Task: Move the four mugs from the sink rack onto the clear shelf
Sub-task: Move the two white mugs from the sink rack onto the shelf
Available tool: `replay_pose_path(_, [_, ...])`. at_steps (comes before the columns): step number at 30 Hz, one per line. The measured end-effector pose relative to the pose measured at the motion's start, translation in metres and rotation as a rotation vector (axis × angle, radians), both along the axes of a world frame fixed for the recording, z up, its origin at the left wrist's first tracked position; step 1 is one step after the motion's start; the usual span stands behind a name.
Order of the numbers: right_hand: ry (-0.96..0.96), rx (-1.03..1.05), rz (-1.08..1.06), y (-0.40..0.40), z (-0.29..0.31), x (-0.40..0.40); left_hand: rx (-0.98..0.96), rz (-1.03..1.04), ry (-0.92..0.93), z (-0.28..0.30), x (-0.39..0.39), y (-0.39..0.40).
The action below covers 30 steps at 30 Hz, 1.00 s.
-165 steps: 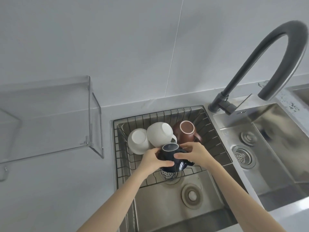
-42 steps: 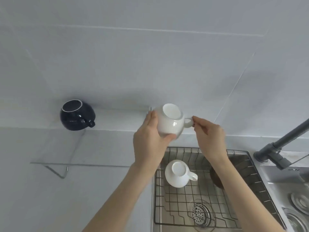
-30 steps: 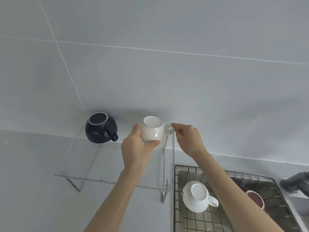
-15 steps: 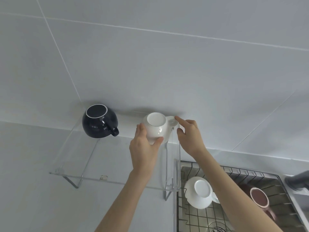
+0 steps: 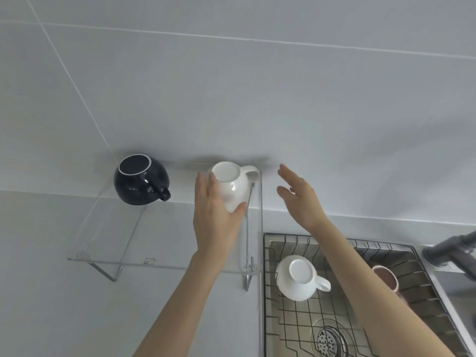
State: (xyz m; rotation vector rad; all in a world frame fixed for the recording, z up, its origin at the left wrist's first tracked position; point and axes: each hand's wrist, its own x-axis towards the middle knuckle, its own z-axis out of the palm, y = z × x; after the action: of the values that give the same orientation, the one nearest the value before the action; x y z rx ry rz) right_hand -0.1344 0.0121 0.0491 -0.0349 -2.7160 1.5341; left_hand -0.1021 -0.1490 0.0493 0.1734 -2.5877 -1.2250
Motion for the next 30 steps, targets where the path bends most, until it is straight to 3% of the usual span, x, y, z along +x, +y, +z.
replay_pose_path(3, [-0.030, -0.172, -0.132, 0.038, -0.006, 0.030, 0.052, -0.093, 0.231, 0.021, 0.030, 0.029])
replay_pose_path(5, [-0.075, -0.277, -0.233, 0.061, -0.022, 0.053, 0.090, -0.254, 0.230, 0.022, 0.053, 0.055])
replay_pose_path(8, [-0.173, -0.288, -0.352, 0.087, -0.059, 0.090, 0.095, -0.557, -0.063, 0.001, 0.081, 0.090])
replay_pose_path(10, [-0.241, -0.282, -0.393, 0.097, -0.085, 0.108, 0.042, -0.640, -0.252, -0.030, 0.085, 0.104])
replay_pose_path(17, [-0.436, -0.266, -0.408, 0.116, -0.143, 0.126, 0.056, -0.496, -0.502, -0.117, 0.065, 0.121])
replay_pose_path(24, [-0.516, -0.323, -0.354, 0.113, -0.166, 0.123, 0.203, -0.316, -0.541, -0.151, 0.066, 0.138])
replay_pose_path(30, [-0.536, -0.440, -0.320, 0.118, -0.170, 0.125, 0.027, -0.313, -0.577, -0.158, 0.067, 0.142])
